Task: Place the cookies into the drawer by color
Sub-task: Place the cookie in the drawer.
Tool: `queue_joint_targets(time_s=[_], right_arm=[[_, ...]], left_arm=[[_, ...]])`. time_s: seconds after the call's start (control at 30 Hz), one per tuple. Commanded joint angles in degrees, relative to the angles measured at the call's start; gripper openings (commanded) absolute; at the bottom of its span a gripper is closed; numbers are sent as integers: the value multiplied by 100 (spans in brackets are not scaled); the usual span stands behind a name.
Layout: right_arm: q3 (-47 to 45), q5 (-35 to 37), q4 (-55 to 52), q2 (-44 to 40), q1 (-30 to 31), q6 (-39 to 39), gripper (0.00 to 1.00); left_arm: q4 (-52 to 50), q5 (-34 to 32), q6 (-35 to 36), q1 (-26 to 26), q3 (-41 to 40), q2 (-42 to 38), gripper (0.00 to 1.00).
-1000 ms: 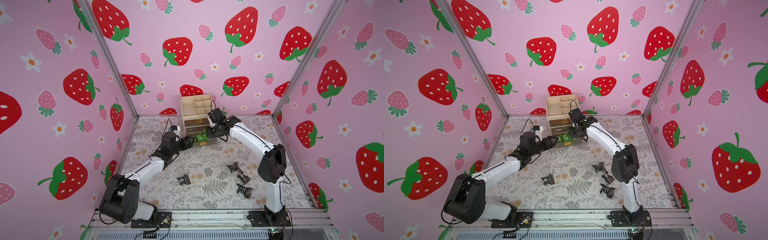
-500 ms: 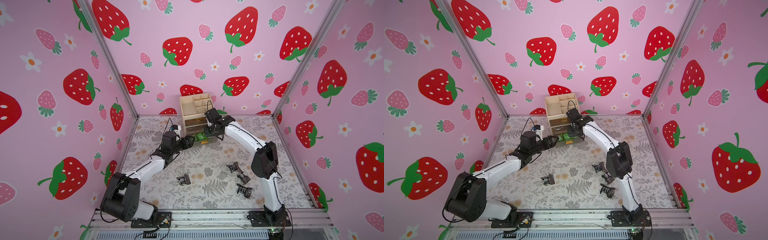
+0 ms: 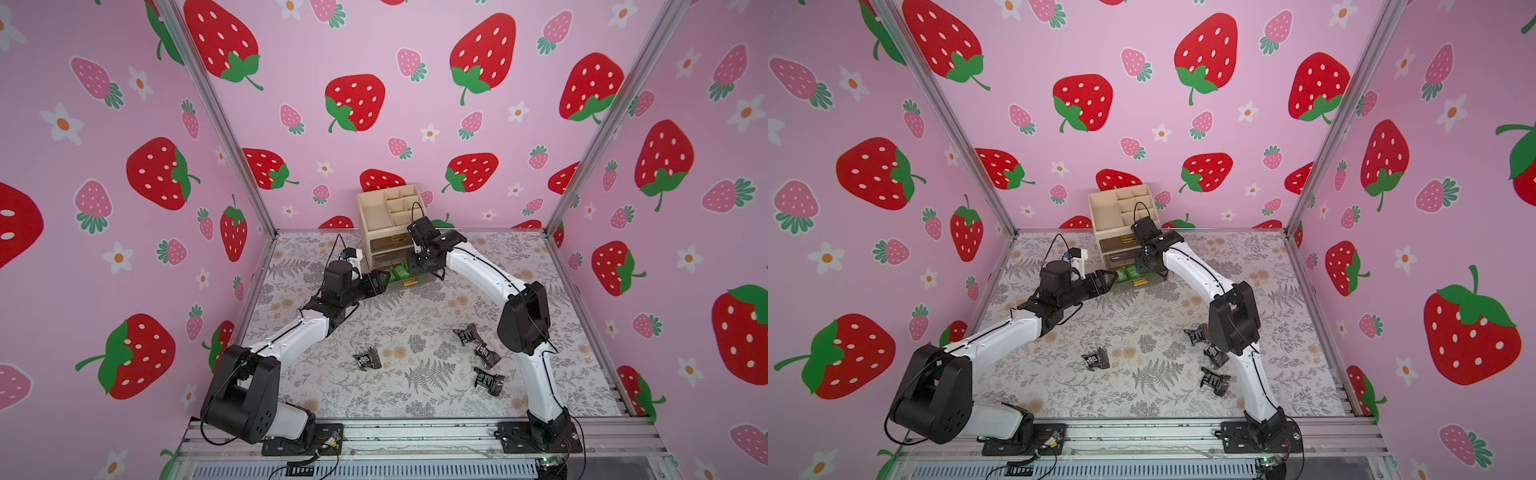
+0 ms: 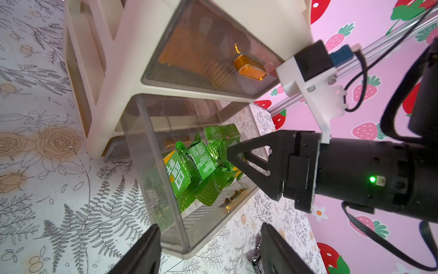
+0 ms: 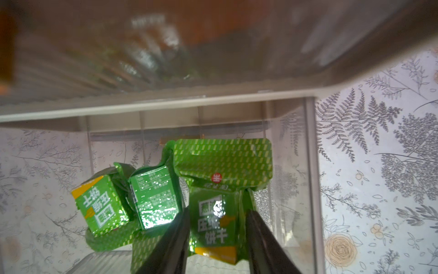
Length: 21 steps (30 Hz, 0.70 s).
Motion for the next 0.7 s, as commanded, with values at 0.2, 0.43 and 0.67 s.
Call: queue_joint_targets(time_s=[0.2,0.43,0.67], right_arm=[[-748,-259,344,-1190,154,3,56],[-2488,-1749,1220,-2791,141,-190,56],[-3973,-2507,1894,-3500,149,-522,56]], left_arm=[[-641,-9,193,275,1002,62,76],[-1830,-569,696,550,2685,542,80],[-3488,-1552,1385,589,5145,1824,81]])
